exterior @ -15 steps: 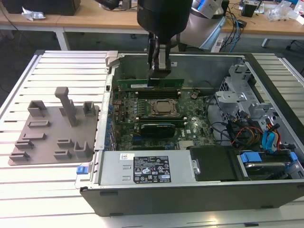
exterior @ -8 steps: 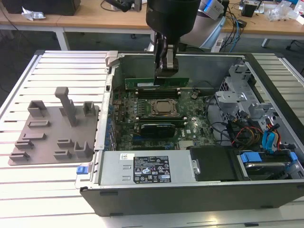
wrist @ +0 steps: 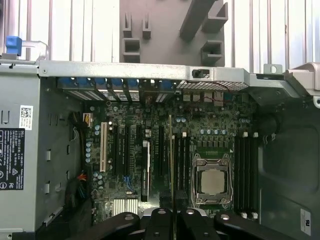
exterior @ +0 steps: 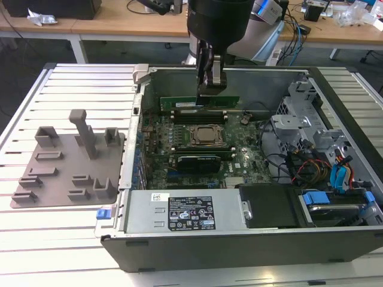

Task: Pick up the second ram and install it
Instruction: 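Pick up the second ram and move it above second insertion slot, then insert the second ram into the second slot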

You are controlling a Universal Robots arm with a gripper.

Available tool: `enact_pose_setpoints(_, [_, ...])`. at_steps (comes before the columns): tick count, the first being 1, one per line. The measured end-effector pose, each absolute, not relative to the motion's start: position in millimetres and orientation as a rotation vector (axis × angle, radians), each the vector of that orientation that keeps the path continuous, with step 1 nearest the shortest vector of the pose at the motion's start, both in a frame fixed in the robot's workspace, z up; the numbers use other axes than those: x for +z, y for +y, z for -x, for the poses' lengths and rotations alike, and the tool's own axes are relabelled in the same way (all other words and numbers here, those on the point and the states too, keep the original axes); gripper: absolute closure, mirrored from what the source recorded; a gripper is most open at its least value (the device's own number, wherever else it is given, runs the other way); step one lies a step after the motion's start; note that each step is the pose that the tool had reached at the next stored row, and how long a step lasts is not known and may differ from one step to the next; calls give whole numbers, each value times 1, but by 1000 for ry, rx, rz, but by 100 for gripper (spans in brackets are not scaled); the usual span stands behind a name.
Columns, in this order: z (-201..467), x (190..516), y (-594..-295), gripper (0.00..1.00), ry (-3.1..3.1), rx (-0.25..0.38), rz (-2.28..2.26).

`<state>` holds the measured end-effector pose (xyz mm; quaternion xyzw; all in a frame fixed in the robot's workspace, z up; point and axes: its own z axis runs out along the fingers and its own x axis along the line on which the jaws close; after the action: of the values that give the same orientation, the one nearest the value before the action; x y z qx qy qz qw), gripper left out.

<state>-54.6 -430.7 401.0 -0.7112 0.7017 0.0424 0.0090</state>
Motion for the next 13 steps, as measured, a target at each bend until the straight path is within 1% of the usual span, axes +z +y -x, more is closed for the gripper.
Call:
enact_pose_setpoints(12, [54, 401, -431, 87, 2192, 132, 2221])
enact_pose_setpoints(13, [54, 397, -431, 87, 2192, 132, 2221])
